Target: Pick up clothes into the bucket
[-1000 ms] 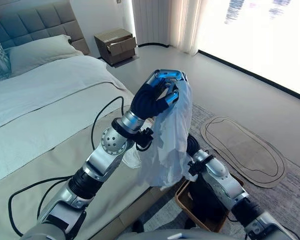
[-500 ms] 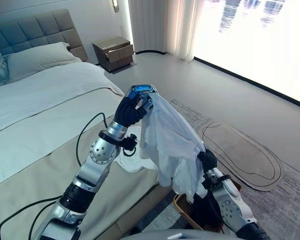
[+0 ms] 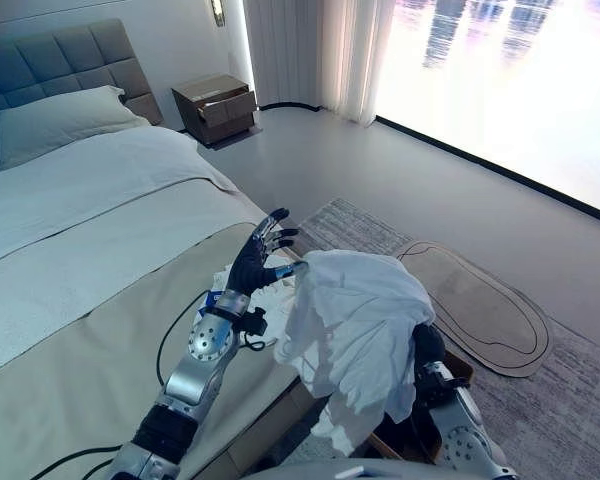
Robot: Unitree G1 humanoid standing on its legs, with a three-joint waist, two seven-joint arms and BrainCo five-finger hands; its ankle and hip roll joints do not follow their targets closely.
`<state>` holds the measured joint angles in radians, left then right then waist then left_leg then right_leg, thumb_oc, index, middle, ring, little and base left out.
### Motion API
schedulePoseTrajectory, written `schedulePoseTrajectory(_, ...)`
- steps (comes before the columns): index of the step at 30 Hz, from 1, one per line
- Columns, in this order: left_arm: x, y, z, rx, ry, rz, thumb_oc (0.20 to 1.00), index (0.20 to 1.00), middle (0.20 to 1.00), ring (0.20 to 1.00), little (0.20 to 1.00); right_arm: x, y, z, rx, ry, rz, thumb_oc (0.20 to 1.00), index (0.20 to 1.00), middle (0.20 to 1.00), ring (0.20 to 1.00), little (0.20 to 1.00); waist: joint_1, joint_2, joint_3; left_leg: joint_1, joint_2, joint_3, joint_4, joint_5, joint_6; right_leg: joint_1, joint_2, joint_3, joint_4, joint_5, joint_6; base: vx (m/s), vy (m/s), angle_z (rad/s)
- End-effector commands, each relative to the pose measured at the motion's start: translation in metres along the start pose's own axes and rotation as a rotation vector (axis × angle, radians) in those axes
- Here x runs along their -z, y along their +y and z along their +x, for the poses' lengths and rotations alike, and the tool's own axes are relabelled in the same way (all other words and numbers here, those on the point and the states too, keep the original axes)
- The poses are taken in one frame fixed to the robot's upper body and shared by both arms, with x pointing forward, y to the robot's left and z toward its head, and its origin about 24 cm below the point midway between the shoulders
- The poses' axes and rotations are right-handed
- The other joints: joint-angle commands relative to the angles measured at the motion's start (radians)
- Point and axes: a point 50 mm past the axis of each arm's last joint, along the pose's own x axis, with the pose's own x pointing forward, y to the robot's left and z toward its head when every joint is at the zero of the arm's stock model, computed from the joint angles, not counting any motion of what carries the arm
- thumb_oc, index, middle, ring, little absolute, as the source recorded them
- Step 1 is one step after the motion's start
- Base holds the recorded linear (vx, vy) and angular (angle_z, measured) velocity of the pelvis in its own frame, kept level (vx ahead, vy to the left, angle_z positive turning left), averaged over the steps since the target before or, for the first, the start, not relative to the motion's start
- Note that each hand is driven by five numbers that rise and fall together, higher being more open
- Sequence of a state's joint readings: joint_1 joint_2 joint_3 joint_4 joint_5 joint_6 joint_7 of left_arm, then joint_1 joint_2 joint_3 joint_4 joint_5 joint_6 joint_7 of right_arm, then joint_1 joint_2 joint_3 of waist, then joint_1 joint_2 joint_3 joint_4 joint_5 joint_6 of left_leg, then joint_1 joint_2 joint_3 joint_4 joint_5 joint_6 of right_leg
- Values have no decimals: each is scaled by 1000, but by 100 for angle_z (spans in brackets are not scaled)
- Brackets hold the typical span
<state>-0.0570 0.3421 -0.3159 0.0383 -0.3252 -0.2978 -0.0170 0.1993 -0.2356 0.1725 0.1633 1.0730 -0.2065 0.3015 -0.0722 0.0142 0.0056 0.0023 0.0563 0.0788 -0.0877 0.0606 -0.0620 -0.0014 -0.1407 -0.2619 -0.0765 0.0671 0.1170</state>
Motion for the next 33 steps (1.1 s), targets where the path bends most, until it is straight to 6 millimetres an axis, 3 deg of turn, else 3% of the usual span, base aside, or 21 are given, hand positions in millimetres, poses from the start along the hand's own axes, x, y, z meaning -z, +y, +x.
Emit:
schedulePoseTrajectory(1, -5, 27, -5, -78, -40, 5, 1000, 1000, 1000, 1000, 1000, -46, 28, 21, -96, -309, 55, 200, 200, 200, 200, 200, -18, -42, 1, -32, 41, -6, 20, 9, -20, -17, -61, 16, 46, 20, 72, 0, 0, 0)
schedulePoseTrajectory(8, 16, 48, -52, -180, 76, -74, 1000, 1000, 1000, 1000, 1000, -82, 14, 13, -5, -493, 10, 200, 200, 200, 200, 200, 0, -41, 6, -35, 40, -10, 27, 4, -15, -15, -62, 16, 48, 16, 70, 0, 0, 0)
schedulePoseTrajectory(16, 5, 68, -86, -324, 37, -81, 1000, 1000, 1000, 1000, 1000, -123, 1, -5, 95, -663, -130, 200, 200, 200, 200, 200, 13, -44, 14, -40, 38, -18, 31, -1, -11, -15, -60, 12, 49, 12, 70, 0, 0, 0)
schedulePoseTrajectory(23, -13, 82, -96, -467, -74, -39, 1000, 1000, 1000, 1000, 1000, -138, -25, -22, 338, -621, -476, 200, 200, 200, 200, 200, 16, -53, 21, -46, 38, -21, 31, -3, -8, -19, -58, 10, 47, 11, 68, 0, 0, 0)
schedulePoseTrajectory(25, -13, 82, -96, -467, -75, -38, 1000, 1000, 1000, 1000, 1000, -138, -25, -22, 338, -621, -477, 200, 200, 200, 200, 200, 15, -53, 21, -47, 38, -21, 31, -3, -8, -19, -59, 10, 47, 11, 68, 0, 0, 0)
schedulePoseTrajectory(29, -28, 86, -96, -505, -157, -15, 1000, 1000, 1000, 1000, 1000, -126, -48, -22, 474, -553, -498, 200, 200, 200, 200, 200, 17, -56, 44, -67, 34, -31, 51, -9, -3, -34, -63, 12, 69, 2, 65, -35, 0, 0)
schedulePoseTrajectory(33, -50, 89, -83, -491, -283, -1, 1000, 1000, 1000, 1000, 1000, -123, -58, -5, 531, -470, -591, 200, 200, 200, 200, 200, 27, -60, 141, -165, 24, -58, 188, -45, 11, -101, -85, 24, 167, -22, 58, -210, 8, 4)
